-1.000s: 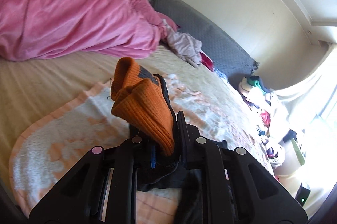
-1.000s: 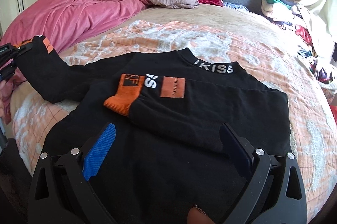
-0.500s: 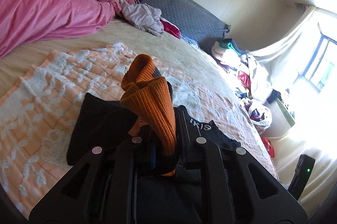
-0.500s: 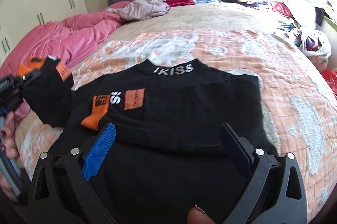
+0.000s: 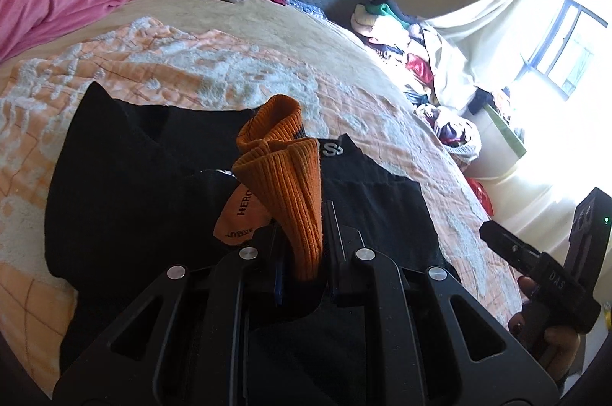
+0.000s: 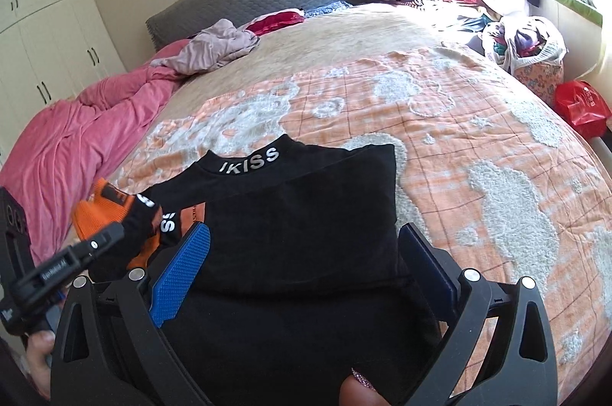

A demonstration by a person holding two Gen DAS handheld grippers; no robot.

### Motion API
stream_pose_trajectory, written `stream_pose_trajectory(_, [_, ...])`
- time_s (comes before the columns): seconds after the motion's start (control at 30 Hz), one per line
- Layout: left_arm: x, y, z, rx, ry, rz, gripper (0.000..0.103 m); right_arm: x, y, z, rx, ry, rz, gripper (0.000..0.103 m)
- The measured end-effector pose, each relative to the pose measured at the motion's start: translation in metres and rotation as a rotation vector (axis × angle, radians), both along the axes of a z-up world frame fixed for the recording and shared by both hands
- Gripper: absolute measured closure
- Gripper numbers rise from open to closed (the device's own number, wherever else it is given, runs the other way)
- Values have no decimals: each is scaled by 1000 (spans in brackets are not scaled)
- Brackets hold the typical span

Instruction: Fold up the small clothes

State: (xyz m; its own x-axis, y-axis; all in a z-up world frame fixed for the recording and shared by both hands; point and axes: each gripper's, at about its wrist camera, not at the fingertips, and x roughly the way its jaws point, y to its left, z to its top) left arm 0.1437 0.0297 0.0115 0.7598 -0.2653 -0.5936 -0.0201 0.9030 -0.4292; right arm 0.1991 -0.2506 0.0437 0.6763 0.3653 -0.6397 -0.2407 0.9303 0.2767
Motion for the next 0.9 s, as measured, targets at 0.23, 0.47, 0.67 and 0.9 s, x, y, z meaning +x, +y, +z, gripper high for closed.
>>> stream_pose_trajectory(0.23, [2,-29,-11,26,48,-114,72,5,-7,-3,27,19,-19,5])
stream_pose_trajectory(0.47, [-15,-19,-5,70,42,-85,44,8,11,-19,37,61,41,5])
stream_pose_trajectory(0.67, [-26,20,1,151,50,48,25,7,62,-43,-4,95,196,16])
stream_pose_trajectory(0.9, [-37,48,11,159,52,114,11,3,99,-75,-44,146,242,24])
